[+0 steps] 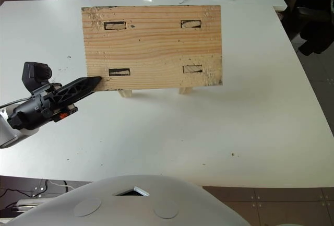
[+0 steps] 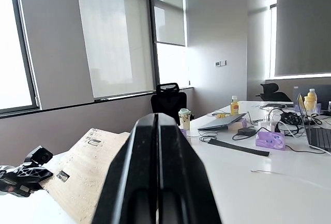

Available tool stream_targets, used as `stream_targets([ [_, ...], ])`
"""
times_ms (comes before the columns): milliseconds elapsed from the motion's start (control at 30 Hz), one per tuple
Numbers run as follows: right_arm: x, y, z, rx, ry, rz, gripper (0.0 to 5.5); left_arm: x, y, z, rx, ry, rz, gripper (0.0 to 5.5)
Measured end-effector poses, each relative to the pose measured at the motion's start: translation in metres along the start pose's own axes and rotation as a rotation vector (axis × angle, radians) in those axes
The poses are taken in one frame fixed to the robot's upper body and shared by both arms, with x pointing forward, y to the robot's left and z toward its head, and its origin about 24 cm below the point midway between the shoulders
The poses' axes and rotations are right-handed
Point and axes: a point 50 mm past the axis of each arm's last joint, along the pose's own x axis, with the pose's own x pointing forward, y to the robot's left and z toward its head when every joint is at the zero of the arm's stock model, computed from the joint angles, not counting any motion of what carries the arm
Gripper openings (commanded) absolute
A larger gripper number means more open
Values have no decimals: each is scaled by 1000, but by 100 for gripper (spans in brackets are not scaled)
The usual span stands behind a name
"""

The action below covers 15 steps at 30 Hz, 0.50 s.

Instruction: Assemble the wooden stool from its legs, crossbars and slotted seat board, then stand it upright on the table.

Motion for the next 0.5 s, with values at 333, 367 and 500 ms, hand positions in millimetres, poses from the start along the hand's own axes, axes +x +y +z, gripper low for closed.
stream_targets([
  [333, -12, 19, -26, 24, 2, -48, 0, 31, 14, 43, 45, 28, 115, 280],
  [367, -12, 19, -27, 25, 3, -48, 0, 34, 14, 42, 36, 12, 101, 297],
  [500, -11, 21, -29, 27, 1, -39, 0, 41, 10, 40, 26, -70, 55, 359],
])
